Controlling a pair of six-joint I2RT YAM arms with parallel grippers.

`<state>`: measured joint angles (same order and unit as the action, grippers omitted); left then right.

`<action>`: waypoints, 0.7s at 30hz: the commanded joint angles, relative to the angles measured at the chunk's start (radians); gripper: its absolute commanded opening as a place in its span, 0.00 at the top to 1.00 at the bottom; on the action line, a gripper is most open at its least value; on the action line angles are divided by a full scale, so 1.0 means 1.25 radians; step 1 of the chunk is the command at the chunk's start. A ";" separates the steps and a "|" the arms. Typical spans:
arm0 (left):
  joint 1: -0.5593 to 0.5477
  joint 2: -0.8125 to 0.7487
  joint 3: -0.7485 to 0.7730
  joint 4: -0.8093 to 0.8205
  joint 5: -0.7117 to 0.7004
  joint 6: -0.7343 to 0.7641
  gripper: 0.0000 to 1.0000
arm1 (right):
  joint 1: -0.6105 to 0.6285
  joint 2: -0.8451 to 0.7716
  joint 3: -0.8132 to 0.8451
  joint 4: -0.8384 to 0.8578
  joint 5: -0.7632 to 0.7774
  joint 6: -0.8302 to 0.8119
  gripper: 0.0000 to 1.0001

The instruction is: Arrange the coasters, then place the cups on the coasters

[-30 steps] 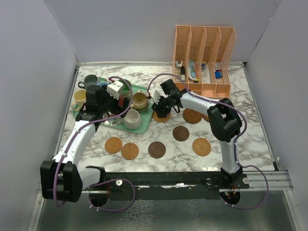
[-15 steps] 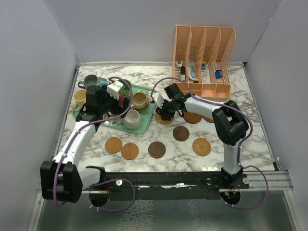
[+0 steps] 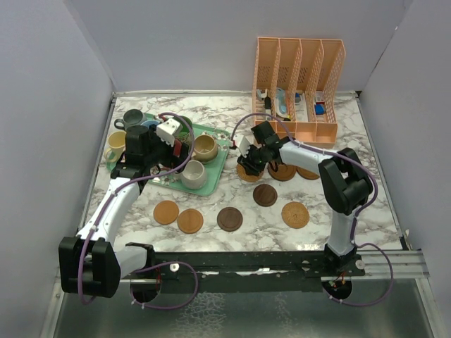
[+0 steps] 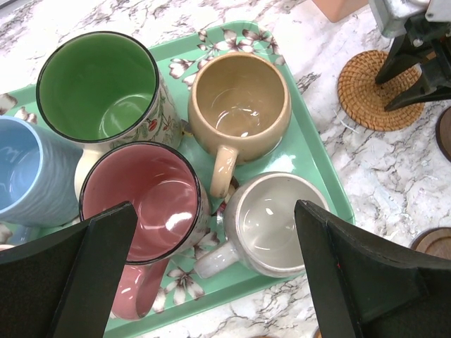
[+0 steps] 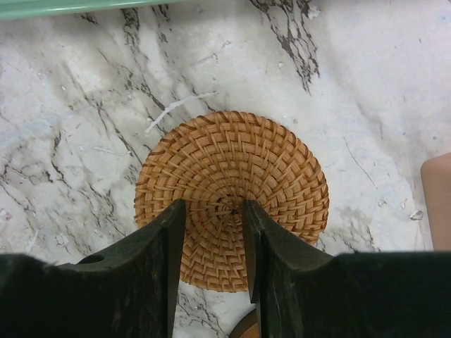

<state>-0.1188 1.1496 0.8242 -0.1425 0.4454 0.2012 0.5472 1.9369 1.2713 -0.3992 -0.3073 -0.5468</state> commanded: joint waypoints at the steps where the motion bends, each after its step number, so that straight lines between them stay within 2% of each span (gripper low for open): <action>1: 0.004 -0.020 -0.011 0.019 0.016 0.009 0.01 | -0.025 0.021 -0.018 -0.040 0.061 -0.015 0.63; 17: 0.004 -0.020 -0.013 0.020 0.020 0.009 0.01 | -0.040 0.030 -0.015 -0.078 0.038 -0.029 0.62; 21: 0.004 -0.020 -0.016 0.020 0.023 0.009 0.01 | -0.040 0.037 0.004 -0.079 0.036 -0.016 0.57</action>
<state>-0.1188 1.1481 0.8169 -0.1425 0.4454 0.2012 0.5140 1.9373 1.2736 -0.4061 -0.3115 -0.5537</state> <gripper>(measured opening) 0.990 0.391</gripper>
